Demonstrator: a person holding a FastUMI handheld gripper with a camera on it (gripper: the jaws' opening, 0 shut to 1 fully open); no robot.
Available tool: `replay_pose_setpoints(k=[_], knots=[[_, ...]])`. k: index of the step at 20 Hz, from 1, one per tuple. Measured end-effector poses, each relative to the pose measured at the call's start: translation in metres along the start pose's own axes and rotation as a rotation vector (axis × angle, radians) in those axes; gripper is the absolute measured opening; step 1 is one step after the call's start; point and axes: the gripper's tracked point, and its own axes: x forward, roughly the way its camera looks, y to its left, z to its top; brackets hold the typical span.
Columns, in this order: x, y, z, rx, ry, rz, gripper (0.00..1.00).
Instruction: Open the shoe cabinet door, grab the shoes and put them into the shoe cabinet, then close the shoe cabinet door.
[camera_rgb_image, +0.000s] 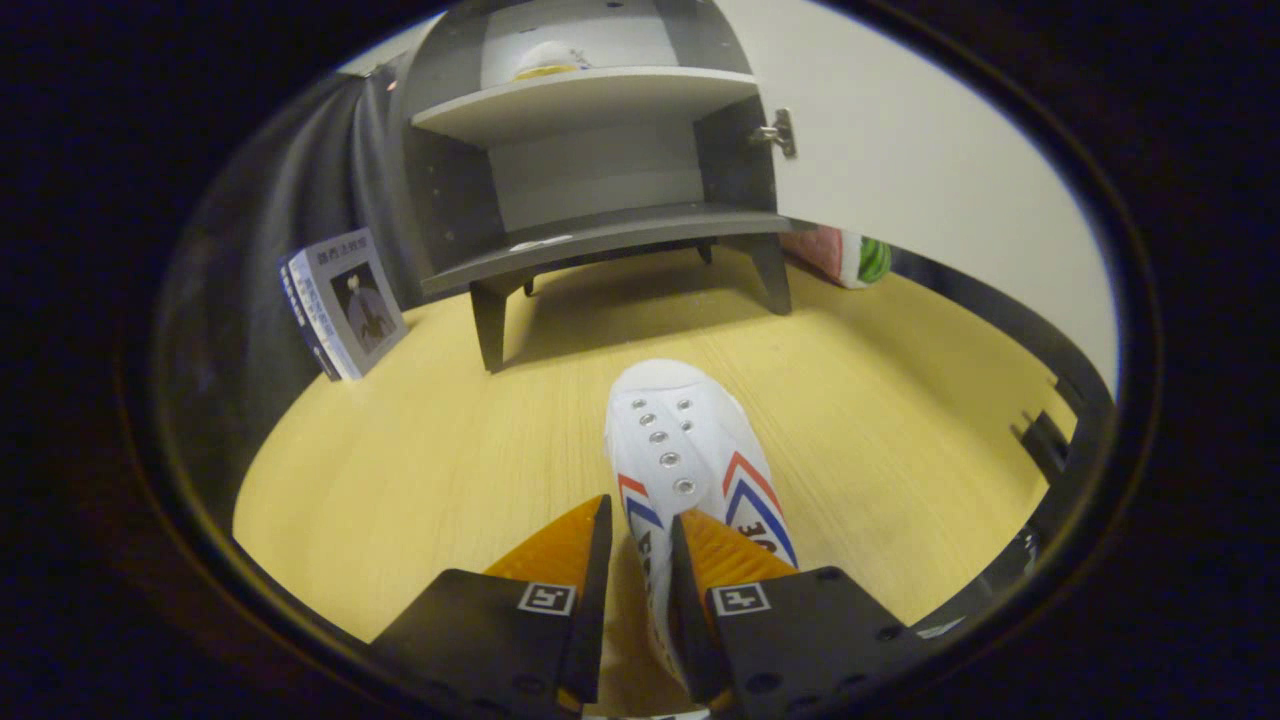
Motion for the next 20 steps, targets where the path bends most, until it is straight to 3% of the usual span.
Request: replay_pose_setpoints(k=[2,4,6,8,12,20], knots=[[0.000,-0.002,-0.001,-0.067,-0.010,-0.026,0.35],[0.000,-0.006,-0.001,-0.091,-0.017,-0.036,0.26],[-0.004,-0.003,-0.003,-0.064,-0.008,0.001,0.11],[-0.002,-0.003,-0.004,-0.044,0.031,0.028,0.04],[-0.004,-0.001,0.000,0.028,0.091,0.066,0.03],[-0.024,-0.004,0.042,0.018,0.080,0.064,0.03]])
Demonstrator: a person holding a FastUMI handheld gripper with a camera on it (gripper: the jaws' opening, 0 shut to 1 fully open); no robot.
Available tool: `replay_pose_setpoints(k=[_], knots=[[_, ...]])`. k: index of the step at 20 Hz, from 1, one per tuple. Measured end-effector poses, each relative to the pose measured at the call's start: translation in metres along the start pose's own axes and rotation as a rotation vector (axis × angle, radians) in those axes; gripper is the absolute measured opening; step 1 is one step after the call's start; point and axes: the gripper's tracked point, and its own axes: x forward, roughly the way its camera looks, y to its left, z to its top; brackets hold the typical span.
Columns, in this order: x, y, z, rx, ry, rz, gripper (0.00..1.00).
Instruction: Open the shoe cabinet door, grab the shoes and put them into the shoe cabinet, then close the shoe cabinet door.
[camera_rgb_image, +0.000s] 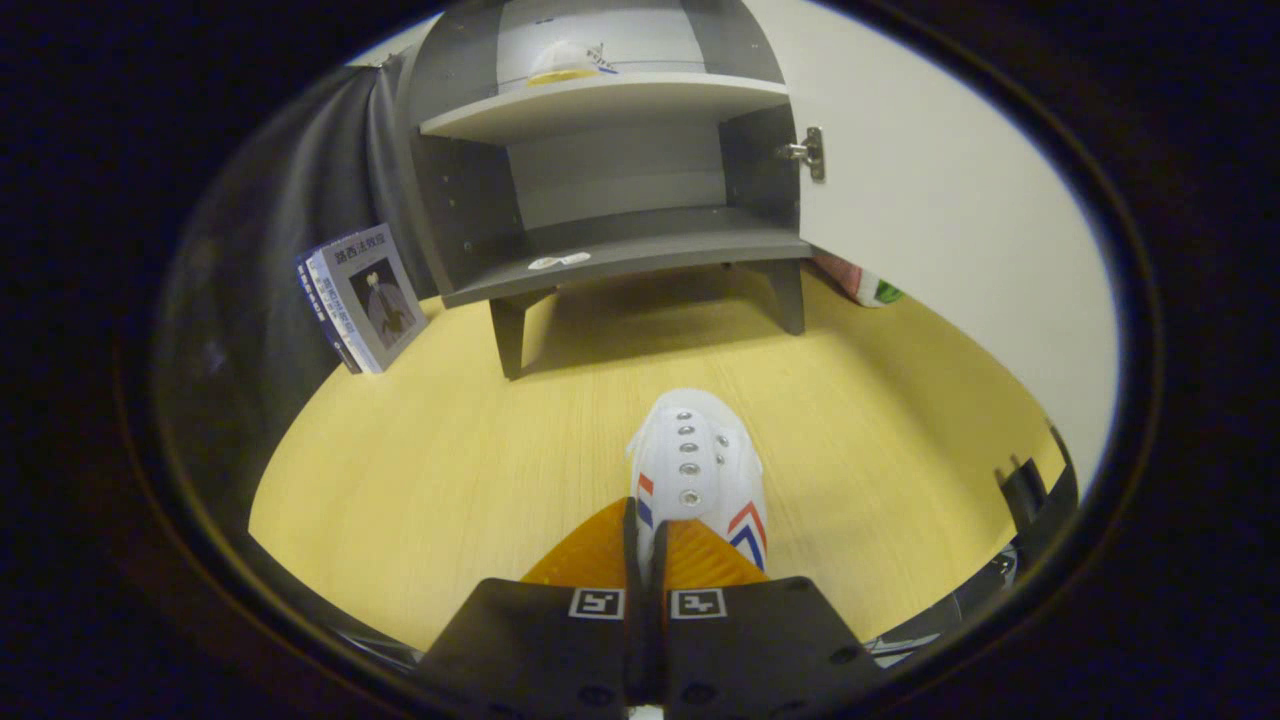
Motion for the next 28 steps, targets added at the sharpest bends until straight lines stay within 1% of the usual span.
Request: replay_pose_setpoints(k=[3,6,13,17,19,23,28], knots=[[-0.019,-0.003,0.034,0.008,-0.041,-0.019,0.03],[-0.043,0.000,0.079,-0.011,-0.085,-0.040,0.03],[-0.115,0.014,0.219,-0.043,-0.307,-0.096,0.02],[-0.129,0.020,0.302,-0.100,-0.421,-0.086,0.02],[-0.122,0.019,0.336,-0.141,-0.451,-0.088,0.02],[-0.083,0.016,0.402,-0.194,-0.485,-0.064,0.02],[-0.006,0.015,0.461,-0.273,-0.466,-0.035,0.02]])
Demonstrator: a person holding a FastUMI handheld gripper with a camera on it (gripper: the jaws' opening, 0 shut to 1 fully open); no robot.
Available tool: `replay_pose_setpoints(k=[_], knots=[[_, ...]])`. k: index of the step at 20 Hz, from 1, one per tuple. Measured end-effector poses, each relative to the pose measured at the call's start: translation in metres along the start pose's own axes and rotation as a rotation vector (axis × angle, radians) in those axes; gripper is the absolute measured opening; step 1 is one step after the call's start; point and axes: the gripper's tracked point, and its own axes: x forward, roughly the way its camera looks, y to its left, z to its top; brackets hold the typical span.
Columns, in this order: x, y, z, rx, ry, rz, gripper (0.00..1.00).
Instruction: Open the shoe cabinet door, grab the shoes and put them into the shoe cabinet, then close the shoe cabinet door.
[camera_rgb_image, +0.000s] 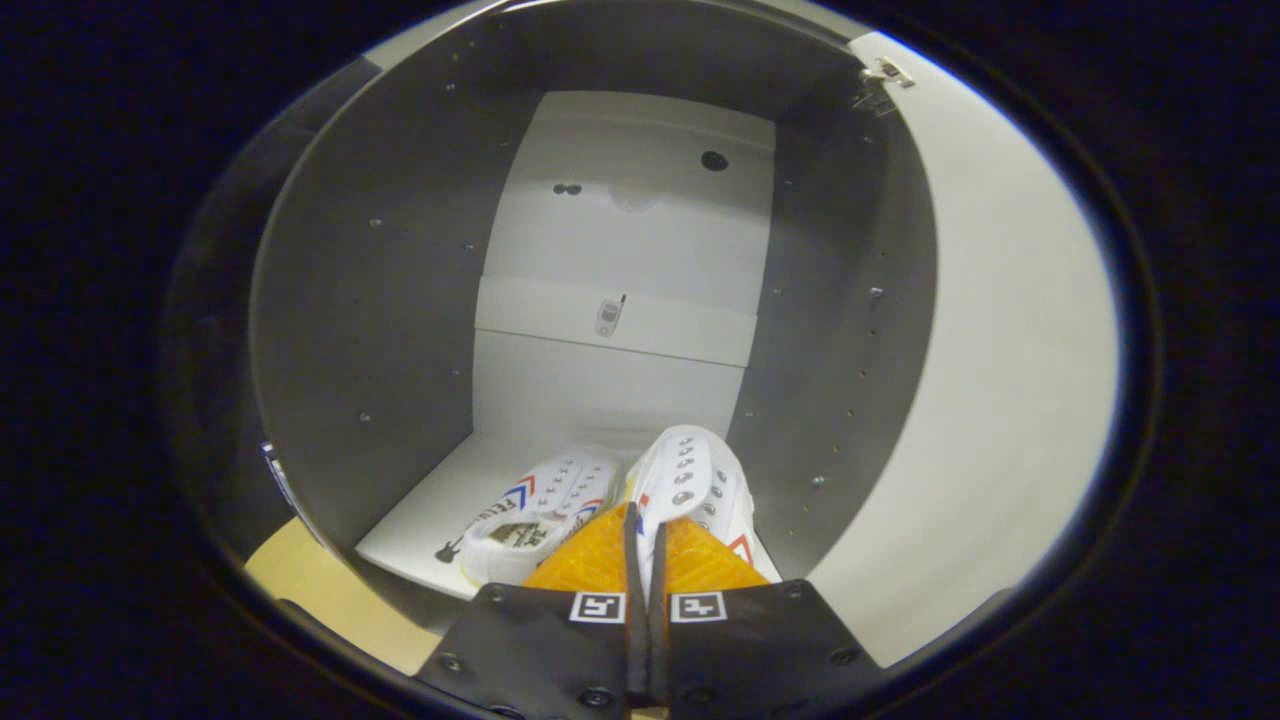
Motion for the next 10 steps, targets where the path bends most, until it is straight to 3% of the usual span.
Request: replay_pose_setpoints(k=[5,10], knots=[[0.078,-0.007,-0.022,-0.047,0.085,0.026,0.02],[0.105,-0.002,-0.052,-0.082,0.163,0.067,0.02]])
